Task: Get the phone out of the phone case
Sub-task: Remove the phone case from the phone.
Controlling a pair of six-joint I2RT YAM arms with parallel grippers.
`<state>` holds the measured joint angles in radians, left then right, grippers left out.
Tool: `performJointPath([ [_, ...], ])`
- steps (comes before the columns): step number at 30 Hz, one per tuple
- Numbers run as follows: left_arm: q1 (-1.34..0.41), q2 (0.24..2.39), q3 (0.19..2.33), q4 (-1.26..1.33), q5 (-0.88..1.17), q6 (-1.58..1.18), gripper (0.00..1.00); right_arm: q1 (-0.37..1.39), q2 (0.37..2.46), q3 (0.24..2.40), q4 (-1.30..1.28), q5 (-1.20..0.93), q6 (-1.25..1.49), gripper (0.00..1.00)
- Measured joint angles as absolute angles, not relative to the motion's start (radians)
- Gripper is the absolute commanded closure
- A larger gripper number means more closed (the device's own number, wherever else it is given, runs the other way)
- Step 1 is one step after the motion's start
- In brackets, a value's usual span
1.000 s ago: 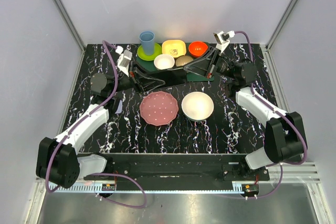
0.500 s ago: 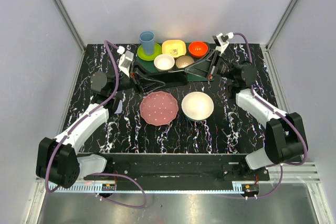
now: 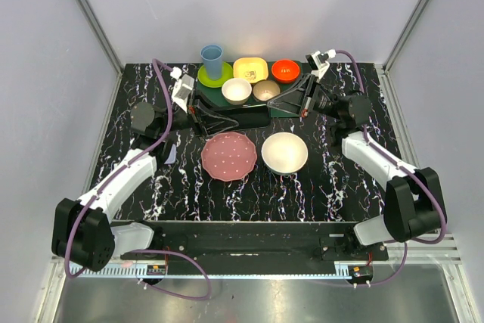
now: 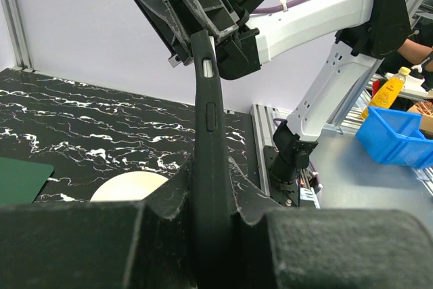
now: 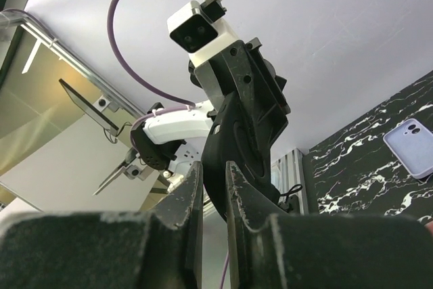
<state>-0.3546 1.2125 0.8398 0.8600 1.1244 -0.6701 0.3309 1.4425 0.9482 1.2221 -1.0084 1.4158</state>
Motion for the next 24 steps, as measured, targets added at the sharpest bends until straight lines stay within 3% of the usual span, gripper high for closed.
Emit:
performJointPath([
  [24,-0.365,1.206,0.850,0.993,1.200,-0.746,1.00,0.347,1.410,0.936,1.193,-0.984,1.516,1.00],
])
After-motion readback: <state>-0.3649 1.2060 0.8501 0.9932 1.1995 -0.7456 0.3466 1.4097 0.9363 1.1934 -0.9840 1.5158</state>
